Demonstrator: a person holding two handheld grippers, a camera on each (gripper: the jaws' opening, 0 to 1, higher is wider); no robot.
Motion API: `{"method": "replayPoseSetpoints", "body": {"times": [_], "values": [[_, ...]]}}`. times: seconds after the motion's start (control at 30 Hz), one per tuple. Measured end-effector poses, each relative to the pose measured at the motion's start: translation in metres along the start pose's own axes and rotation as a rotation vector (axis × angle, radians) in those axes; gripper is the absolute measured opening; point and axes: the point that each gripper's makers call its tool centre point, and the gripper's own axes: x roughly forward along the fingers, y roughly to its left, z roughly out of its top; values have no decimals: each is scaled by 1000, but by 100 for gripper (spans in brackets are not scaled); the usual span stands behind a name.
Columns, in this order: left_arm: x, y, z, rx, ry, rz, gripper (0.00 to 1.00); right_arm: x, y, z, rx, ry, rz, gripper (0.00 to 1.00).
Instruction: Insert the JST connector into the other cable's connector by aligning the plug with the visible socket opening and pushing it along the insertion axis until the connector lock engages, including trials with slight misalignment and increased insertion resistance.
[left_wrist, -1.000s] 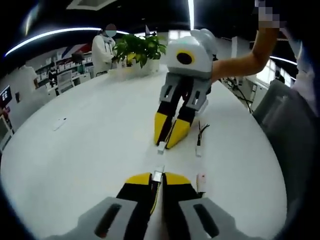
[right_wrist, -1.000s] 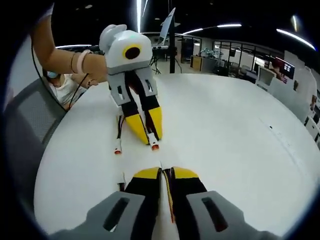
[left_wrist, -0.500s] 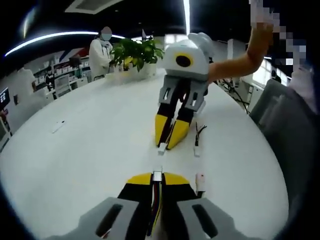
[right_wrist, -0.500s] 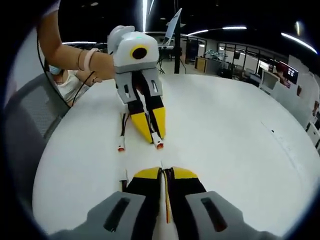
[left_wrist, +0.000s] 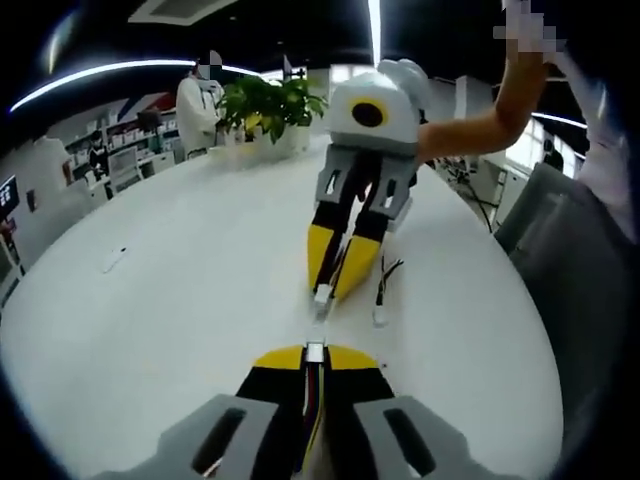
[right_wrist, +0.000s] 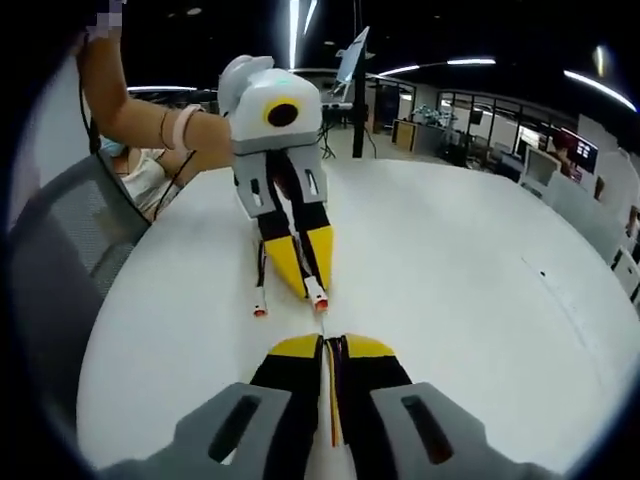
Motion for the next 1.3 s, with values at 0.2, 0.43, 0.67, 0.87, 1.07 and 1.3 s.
{"method": "replayPoseSetpoints", "body": {"times": [0.2, 0.43, 0.67, 0.87, 1.07, 1.3], "values": [[-9, -7, 14, 31, -15, -10, 0, -5, 6, 8, -26, -12, 15, 3], [-13, -13, 24, 60, -19, -21, 0, -7, 13, 17, -43, -33, 38, 3], [-11, -19, 26, 63, -16, -45, 0, -6, 15, 16, -62, -20, 49, 3], [-9, -21, 23, 61, -8, -50, 0, -6, 18, 15, -66, -11, 56, 3], [-9, -20, 23, 56, -7, -53, 0, -6, 19, 13, -83, 0, 59, 3], [-9, -22, 21, 68, 5, -69, 0, -5, 21, 13, -98, 5, 75, 3]]}}
